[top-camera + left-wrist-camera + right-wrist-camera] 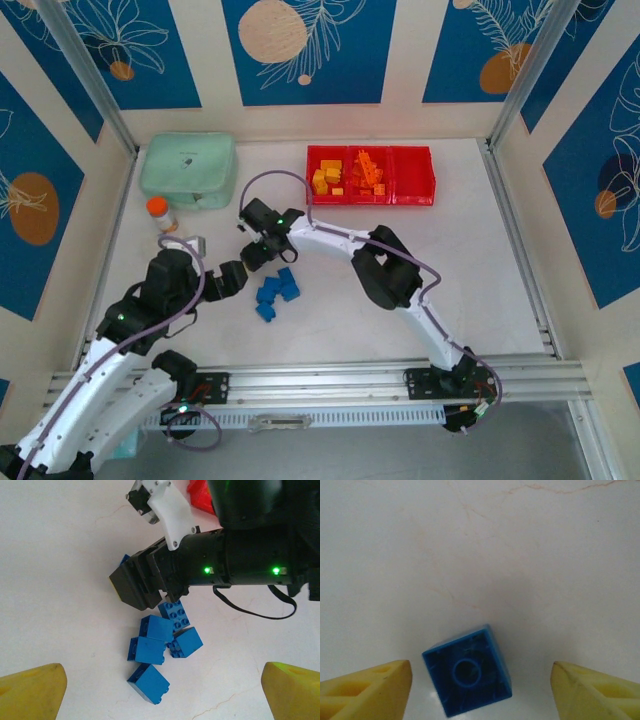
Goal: Sort the legos into containers by color
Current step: Pick up the lego from the center of the table, then place the lego in the container.
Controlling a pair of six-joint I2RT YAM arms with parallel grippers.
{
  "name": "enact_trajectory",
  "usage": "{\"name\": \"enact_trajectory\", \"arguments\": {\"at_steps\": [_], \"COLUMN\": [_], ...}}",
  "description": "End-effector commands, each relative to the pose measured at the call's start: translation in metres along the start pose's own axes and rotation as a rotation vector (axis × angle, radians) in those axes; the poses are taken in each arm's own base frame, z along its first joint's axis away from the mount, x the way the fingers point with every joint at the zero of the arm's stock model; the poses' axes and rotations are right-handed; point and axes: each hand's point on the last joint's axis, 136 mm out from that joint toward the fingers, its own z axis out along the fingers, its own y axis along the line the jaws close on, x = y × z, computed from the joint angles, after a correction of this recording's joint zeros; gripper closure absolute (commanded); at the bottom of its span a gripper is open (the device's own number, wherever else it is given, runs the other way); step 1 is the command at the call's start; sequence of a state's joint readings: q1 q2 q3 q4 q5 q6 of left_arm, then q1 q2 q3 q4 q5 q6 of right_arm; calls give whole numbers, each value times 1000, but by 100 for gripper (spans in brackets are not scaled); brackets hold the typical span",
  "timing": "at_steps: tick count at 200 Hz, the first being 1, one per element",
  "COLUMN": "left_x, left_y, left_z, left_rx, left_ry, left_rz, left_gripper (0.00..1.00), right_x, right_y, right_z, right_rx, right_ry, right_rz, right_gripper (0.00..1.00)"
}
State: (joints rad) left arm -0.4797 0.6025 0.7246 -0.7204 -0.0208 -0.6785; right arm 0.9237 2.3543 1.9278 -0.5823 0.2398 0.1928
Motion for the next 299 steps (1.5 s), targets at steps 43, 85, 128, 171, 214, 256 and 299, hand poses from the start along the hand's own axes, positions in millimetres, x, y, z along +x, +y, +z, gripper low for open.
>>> {"name": "enact_trajectory", "arguments": {"at_steps": [43, 85, 128, 171, 214, 256, 299], "left_x": [-4, -6, -7, -16, -22, -27, -34], "left_y": [2, -1, -6, -26, -44, -65, -100], "left_z": [-4, -6, -9, -13, 1, 29, 58], "left_rx": [-5, 7, 21, 96, 146, 205, 248], "left_ry": [-23, -25, -17, -12, 22, 38, 38], "left_rz": [-18, -17, -8, -7, 10, 9, 56], "left_gripper": [1, 1, 1, 1, 1, 1, 1], "right_x": [1, -8, -20, -28, -10, 24, 58], "right_y": [2, 3, -4, -10, -57, -138, -237], "right_z": [9, -1, -31, -94, -152, -186, -208], "right_rx": [30, 13, 7, 23, 79, 151, 257], "right_ry": [34, 10, -32, -138, -171, -186, -196], "right_rz": [-54, -37, -4, 30, 200, 427, 676], "right_gripper": [43, 61, 72, 73, 73, 73, 73]}}
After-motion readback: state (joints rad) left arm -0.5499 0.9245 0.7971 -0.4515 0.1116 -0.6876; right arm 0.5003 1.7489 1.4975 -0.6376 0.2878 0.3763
